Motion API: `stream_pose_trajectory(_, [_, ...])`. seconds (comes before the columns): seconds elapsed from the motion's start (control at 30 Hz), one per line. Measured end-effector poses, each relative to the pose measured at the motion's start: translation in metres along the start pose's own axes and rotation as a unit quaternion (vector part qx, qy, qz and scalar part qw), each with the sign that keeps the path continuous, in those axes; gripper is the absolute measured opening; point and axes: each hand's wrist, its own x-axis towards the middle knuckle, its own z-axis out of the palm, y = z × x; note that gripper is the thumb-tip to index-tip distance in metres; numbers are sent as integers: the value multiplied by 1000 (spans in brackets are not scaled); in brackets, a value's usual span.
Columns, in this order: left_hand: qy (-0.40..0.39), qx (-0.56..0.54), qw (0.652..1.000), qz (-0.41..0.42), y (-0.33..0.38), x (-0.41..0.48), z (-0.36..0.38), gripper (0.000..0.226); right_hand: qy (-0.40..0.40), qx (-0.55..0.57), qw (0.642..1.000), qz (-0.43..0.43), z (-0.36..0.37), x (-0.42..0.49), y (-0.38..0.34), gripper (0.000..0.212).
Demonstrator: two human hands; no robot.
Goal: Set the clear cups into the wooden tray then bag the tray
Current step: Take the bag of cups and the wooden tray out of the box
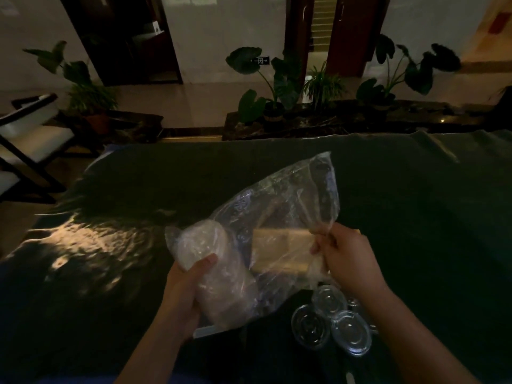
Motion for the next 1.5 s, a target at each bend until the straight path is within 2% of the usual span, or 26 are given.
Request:
stream_pose_trajectory(0.07, [-31,11,999,8,5,-3,-12,62,-28,91,995,-5,-4,4,-10,27])
stream_pose_trajectory(0.1, [-24,29,999,39,9,-4,-19,62,-68,161,985,5,-9,6,-14,28])
stream_pose_trajectory(0.13, [-3,51,996,79,14,-2,-26,74,-126,228,965,12,-13,8,-18,27])
stream_pose_trajectory(0.17, [12,89,989,114,19,2,-31,96,-191,272,943,11,-17,10,-22,23])
stream_pose_trajectory(0.2, [-7,150,979,140,25,5,-30,119,-245,292,925,2,-17,12,-26,18])
stream_pose_trajectory(0.27, [-122,279,939,159,31,3,-4,143,-310,293,904,-24,-14,17,-33,16])
stream_pose_trajectory(0.33, [-216,353,897,158,20,-3,33,131,-341,290,894,-30,-10,21,-39,18])
stream_pose_trajectory(0.37, [-234,358,889,166,10,-4,48,118,-353,291,889,-23,-8,22,-39,18])
stream_pose_trajectory(0.4, [-234,333,900,158,1,-4,61,105,-363,297,883,-11,-9,22,-39,18])
stream_pose_trajectory(0.47, [-199,274,932,130,-14,-4,74,85,-356,314,880,8,-19,22,-34,18])
stream_pose_trajectory(0.57, [-138,302,934,130,-11,-3,67,43,-285,313,906,17,-55,27,-14,23])
stream_pose_trajectory(0.63, [-137,346,910,182,-4,0,61,48,-235,286,928,51,-65,25,-3,26])
stream_pose_trajectory(0.73, [-141,409,869,240,9,-3,63,66,-221,223,947,66,-54,12,-2,18])
stream_pose_trajectory(0.8, [-142,434,852,257,14,-6,63,69,-209,189,957,67,-52,9,-3,18])
stream_pose_trajectory(0.93, [-151,515,793,290,13,-14,60,69,-152,80,982,80,-44,14,-16,65])
stream_pose_trajectory(0.97, [-153,533,776,301,11,-17,60,70,-129,38,988,70,-36,15,-21,64])
stream_pose_trajectory(1.03, [-155,551,757,316,11,-20,60,70,-101,16,994,40,-23,22,-25,35])
stream_pose_trajectory(1.1, [-159,540,765,314,15,-19,53,63,-108,120,985,55,-19,25,-21,14])
stream_pose_trajectory(1.17, [-154,528,777,305,19,-17,47,59,-122,217,966,77,-16,22,-18,14])
stream_pose_trajectory(1.23, [-143,518,787,305,22,-15,44,59,-112,264,953,95,-11,16,-20,11])
stream_pose_trajectory(1.27, [-135,508,795,305,24,-15,43,60,-107,290,944,112,-9,14,-20,17])
stream_pose_trajectory(1.3, [-127,498,802,305,26,-15,41,60,-116,306,936,129,-9,11,-20,35])
stream_pose_trajectory(1.37, [-110,484,810,311,29,-15,38,59,-155,277,937,148,-14,3,-18,76])
stream_pose_trajectory(1.4, [-103,480,812,315,30,-15,36,58,-175,228,948,136,-18,-2,-18,83])
stream_pose_trajectory(1.47, [-96,471,818,317,33,-15,34,59,-192,135,968,93,-27,-8,-13,75])
stream_pose_trajectory(1.5, [-94,467,821,314,35,-15,32,60,-182,130,971,79,-33,-8,-9,62])
